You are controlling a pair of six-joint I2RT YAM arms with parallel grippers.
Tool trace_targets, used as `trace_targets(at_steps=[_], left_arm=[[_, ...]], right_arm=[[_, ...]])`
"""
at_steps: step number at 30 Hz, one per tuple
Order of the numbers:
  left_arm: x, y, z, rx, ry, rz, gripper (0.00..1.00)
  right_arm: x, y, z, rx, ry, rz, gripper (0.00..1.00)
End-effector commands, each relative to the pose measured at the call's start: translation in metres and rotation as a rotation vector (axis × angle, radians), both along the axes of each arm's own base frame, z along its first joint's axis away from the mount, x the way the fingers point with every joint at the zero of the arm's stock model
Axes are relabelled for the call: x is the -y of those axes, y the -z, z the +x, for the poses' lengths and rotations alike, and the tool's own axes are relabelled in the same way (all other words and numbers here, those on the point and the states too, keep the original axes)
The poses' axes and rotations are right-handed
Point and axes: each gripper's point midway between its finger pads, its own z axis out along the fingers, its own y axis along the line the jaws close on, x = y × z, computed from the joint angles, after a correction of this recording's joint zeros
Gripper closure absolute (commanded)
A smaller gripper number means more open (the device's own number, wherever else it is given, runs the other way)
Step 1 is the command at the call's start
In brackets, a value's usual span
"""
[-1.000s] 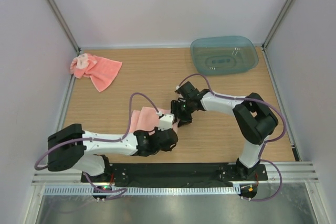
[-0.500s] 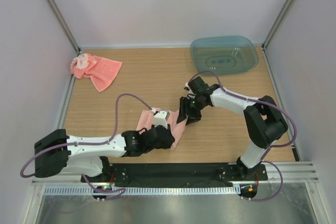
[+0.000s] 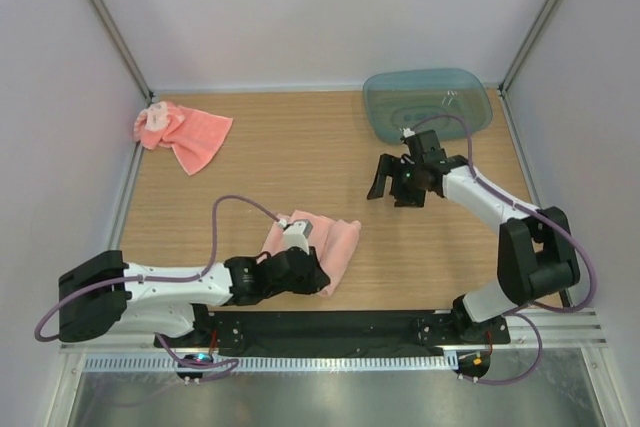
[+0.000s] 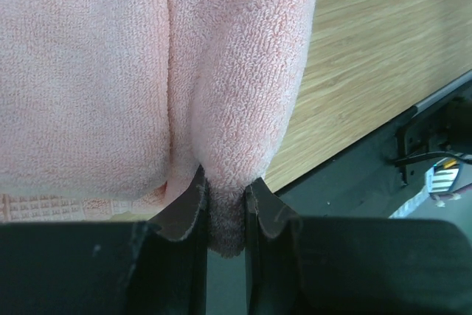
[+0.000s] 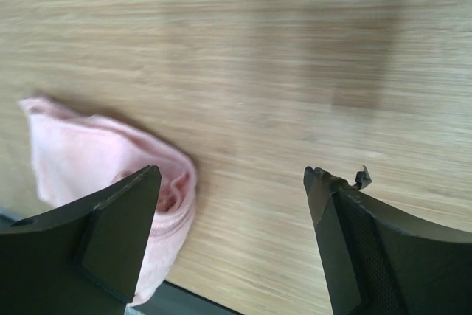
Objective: Roll the towels
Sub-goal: Roll the towel
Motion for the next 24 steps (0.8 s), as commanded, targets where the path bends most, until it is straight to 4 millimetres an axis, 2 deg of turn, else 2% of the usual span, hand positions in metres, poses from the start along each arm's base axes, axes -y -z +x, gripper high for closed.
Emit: trace_targets(at_steps=[1, 2, 3, 4, 5, 6, 7, 8, 9, 11, 12, 15, 17, 19, 24], left_arm=[[0.002, -0.002, -0.006, -0.123, -0.105, -0.118, 1.00], [-0.004, 0.002, -0.005, -0.145, -0.137, -0.124, 1.00], [-0.007, 0.002, -0.005, -0.165, -0.159, -0.143, 1.00], [-0.003, -0.003, -0.005, -0.198, -0.186, -0.195, 1.00], [-0.005, -0.003, -0.002, -0.215, -0.208, -0.220, 1.00], [-0.011, 0.004, -0.003, -0.238, -0.228, -0.232, 1.00], [-0.011, 0.001, -0.005, -0.272, -0.243, -0.265, 1.00], [-0.015, 0.003, -0.002, -0.285, -0.268, -0.280, 1.00], [-0.022, 0.009, -0.003, -0.298, -0.287, -0.272, 1.00], [-0.030, 0.013, -0.002, -0.328, -0.344, -0.287, 1.00], [-0.037, 0.021, -0.005, -0.343, -0.364, -0.275, 1.00], [-0.046, 0.029, -0.007, -0.391, -0.424, -0.299, 1.00], [-0.055, 0.039, -0.010, -0.407, -0.447, -0.270, 1.00], [-0.059, 0.044, -0.010, -0.419, -0.463, -0.256, 1.00], [-0.068, 0.059, -0.016, -0.484, -0.504, -0.237, 1.00]], right_arm=[[-0.027, -0.033, -0.003, 0.115, -0.060, 0.177, 0.12], [-0.033, -0.044, -0.001, 0.167, -0.074, 0.219, 0.10], [-0.034, -0.039, -0.010, 0.157, -0.080, 0.245, 0.10], [-0.042, -0.044, -0.016, 0.158, -0.108, 0.304, 0.09], [-0.049, -0.052, -0.015, 0.189, -0.108, 0.356, 0.09], [-0.050, -0.049, -0.026, 0.179, -0.116, 0.388, 0.08], [-0.055, -0.051, -0.032, 0.177, -0.132, 0.431, 0.08], [-0.059, -0.058, -0.031, 0.206, -0.134, 0.476, 0.08], [-0.059, -0.049, -0.041, 0.191, -0.133, 0.493, 0.07], [-0.063, -0.049, -0.045, 0.208, -0.147, 0.538, 0.06], [-0.063, -0.040, -0.051, 0.186, -0.146, 0.541, 0.06], [-0.070, -0.031, -0.061, 0.168, -0.168, 0.575, 0.06], [-0.077, -0.029, -0.062, 0.182, -0.187, 0.593, 0.06], [-0.087, -0.021, -0.070, 0.161, -0.209, 0.597, 0.06], [-0.106, -0.009, -0.075, 0.173, -0.246, 0.594, 0.06]])
